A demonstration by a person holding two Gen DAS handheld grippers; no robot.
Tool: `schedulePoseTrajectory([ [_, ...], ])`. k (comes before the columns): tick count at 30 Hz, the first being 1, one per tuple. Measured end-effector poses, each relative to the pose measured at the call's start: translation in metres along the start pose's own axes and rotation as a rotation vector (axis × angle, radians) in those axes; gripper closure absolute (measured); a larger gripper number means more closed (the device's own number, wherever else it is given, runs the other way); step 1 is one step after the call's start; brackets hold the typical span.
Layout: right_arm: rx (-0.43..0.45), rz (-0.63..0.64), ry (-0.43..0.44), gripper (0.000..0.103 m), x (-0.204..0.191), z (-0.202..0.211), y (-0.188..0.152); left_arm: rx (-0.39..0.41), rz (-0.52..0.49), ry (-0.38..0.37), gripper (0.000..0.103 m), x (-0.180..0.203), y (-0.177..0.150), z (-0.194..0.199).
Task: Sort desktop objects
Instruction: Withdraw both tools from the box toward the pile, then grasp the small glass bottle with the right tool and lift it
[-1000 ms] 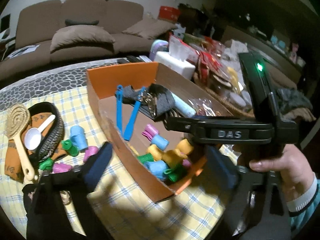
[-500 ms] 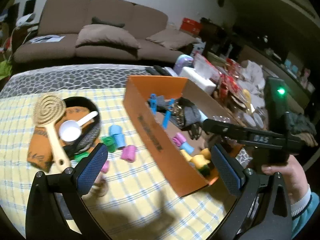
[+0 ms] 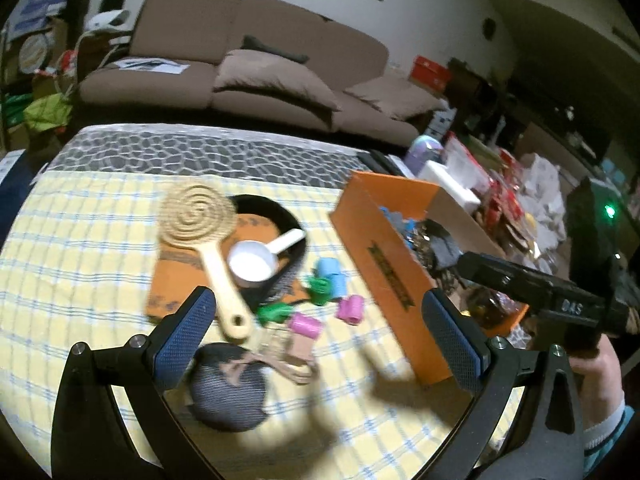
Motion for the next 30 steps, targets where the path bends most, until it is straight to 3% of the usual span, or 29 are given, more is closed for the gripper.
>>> schedulePoseTrajectory([
  [17,-0.046,0.133,0.074,0.001,-0.081,-0.049,-0.003,0.001,0.073,0.083,0.000,-0.069,0.003,0.022],
  [20,-0.083,0.177,0.069,0.011,-0.094,-0.065,-0.010,0.001,0.085,0.090,0.000,-0.080,0.003,0.025],
  [25,-0.169,0.214,0.050,0.048,-0.100,-0.097,-0.023,-0.005,0.096,0.091,0.000,-0.091,0.002,0.027],
  [30,-0.210,0.242,0.026,0.054,-0.102,-0.115,-0.030,-0.011,0.104,0.083,0.000,-0.095,0.001,0.027],
])
Point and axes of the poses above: each gripper's, at about its wrist camera, not at the fingertips, and z roughly against the way its jaws point, x to its right, y to its top, the point moved 1 cm from there along -z, roughly the way its jaws point, and after that the axes turned 8 degrees about -x, right-handed, at the moved point
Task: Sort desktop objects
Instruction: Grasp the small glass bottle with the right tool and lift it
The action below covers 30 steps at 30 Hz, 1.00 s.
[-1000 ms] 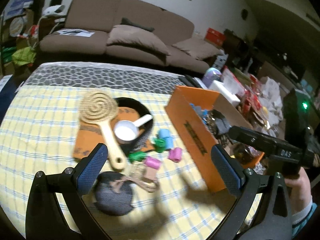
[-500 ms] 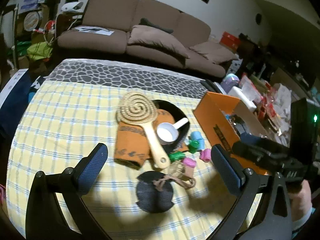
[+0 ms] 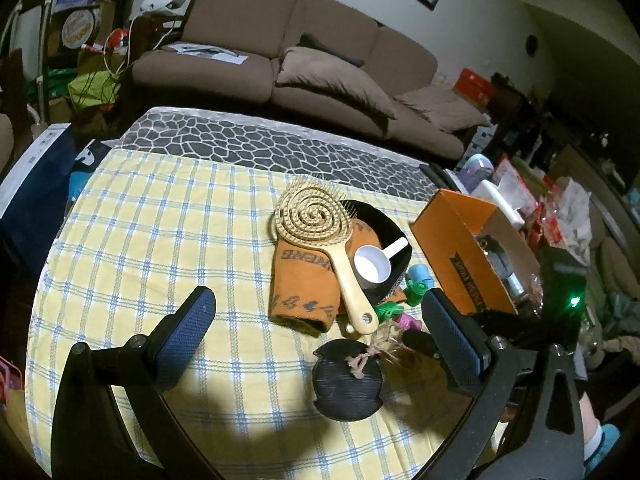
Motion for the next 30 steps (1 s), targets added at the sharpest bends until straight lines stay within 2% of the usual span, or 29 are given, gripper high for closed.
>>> schedulePoseTrajectory([
  [10,-0.063,0.036,-0.041,0.061,-0.002,-0.024,-0.005,-0.007,-0.003,-0.005,0.000,-0.002,0.000,-0.001],
  [14,-0.060,0.033,-0.031,0.062,0.002,-0.026,-0.005,-0.008,-0.003,-0.006,0.000,-0.002,-0.001,-0.002],
  [18,-0.068,0.073,-0.057,0.062,-0.003,-0.029,-0.006,-0.018,-0.008,-0.008,0.000,0.000,-0.002,-0.005],
  [21,-0.069,0.098,-0.072,0.065,-0.006,-0.031,-0.007,-0.028,-0.017,-0.010,0.000,0.004,-0.003,-0.007],
  [25,-0.081,0.130,-0.068,0.076,-0.011,-0.031,-0.007,-0.049,-0.026,-0.007,0.000,0.007,-0.004,-0.011],
  [30,-0.102,0.126,-0.016,0.076,-0.013,-0.030,-0.007,-0.089,-0.036,0.002,0.000,0.008,-0.007,-0.019],
])
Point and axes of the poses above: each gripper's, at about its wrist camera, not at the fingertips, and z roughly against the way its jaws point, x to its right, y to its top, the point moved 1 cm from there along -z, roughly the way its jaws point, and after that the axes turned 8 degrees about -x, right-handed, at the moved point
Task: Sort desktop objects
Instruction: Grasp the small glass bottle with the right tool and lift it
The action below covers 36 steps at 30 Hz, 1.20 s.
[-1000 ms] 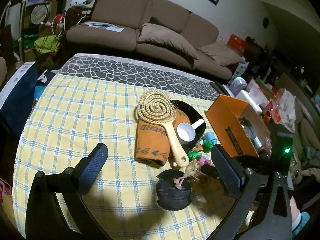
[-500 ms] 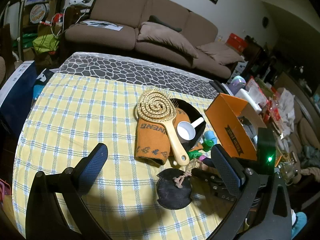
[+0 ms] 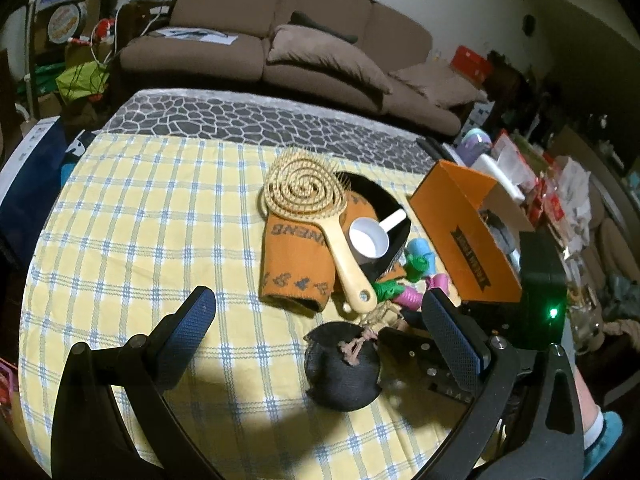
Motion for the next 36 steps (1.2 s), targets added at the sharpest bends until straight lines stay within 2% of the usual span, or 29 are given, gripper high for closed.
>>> schedulePoseTrajectory([
  [4,-0.015,-0.020,0.015,0.074,0.003,-0.012,0.000,-0.024,-0.009,0.002,0.000,0.002,-0.002,-0.005],
  [8,0.003,-0.025,0.013,0.076,0.001,-0.009,0.001,-0.047,-0.031,0.009,0.000,0.005,-0.004,-0.009],
  [12,0.061,-0.081,0.101,0.077,0.006,0.010,0.005,-0.063,-0.046,0.014,0.000,0.005,-0.007,-0.012],
  [19,0.199,-0.218,0.335,0.077,0.022,0.053,0.014,-0.092,-0.078,0.015,0.000,0.005,-0.011,-0.015],
  [22,0.259,-0.258,0.418,0.077,0.029,0.070,0.018,-0.116,-0.120,0.010,0.000,0.012,-0.015,-0.021],
  [27,0.337,-0.275,0.491,0.077,0.030,0.097,0.022,-0.156,-0.206,-0.002,0.000,0.037,-0.027,-0.038],
  [32,0.361,-0.256,0.529,0.077,0.021,0.112,0.025,-0.107,-0.387,0.056,0.000,0.071,-0.042,-0.049],
  [36,0.371,-0.257,0.561,0.077,0.018,0.118,0.023,-0.107,-0.402,0.084,0.000,0.080,-0.047,-0.062],
])
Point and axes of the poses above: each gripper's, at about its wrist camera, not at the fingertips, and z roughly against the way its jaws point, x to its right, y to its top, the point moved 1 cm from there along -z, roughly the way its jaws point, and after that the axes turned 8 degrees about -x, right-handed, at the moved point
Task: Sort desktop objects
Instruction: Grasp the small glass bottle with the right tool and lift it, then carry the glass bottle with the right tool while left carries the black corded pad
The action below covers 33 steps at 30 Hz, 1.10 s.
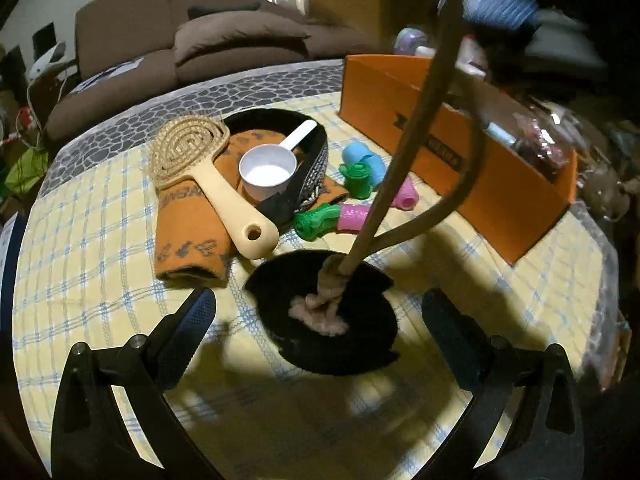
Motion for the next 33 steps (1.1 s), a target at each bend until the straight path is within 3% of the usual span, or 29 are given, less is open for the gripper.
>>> schedulePoseTrajectory([
  [3,0.011,-0.011,0.032,0.077,-0.002,0.006,0.002,0.008,0.048,-0.012,0.002,-0.004,0.002,-0.004],
  [5,0.020,-0.013,0.043,0.077,-0.003,0.010,0.002,0.018,0.095,-0.046,0.017,-0.011,0.005,-0.002],
  [7,0.029,-0.014,0.049,0.077,-0.003,0.015,0.003,0.033,0.146,-0.077,0.049,-0.017,0.009,0.002],
  [13,0.060,-0.015,0.034,0.077,-0.002,0.032,0.004,0.062,0.197,-0.103,0.090,-0.018,0.012,0.009],
  [16,0.080,-0.017,0.011,0.077,0.003,0.042,0.005,0.098,0.184,-0.124,0.097,-0.011,0.014,0.018],
  [21,0.120,-0.030,-0.010,0.077,0.013,0.063,0.006,0.170,0.167,-0.147,0.098,0.002,0.023,0.037],
  [27,0.153,-0.023,-0.109,0.077,0.025,0.087,0.006,0.243,0.171,-0.176,0.098,0.014,0.036,0.058],
  [33,0.156,-0.017,-0.242,0.077,0.043,0.111,0.007,0.240,0.151,-0.197,0.098,0.031,0.061,0.063],
])
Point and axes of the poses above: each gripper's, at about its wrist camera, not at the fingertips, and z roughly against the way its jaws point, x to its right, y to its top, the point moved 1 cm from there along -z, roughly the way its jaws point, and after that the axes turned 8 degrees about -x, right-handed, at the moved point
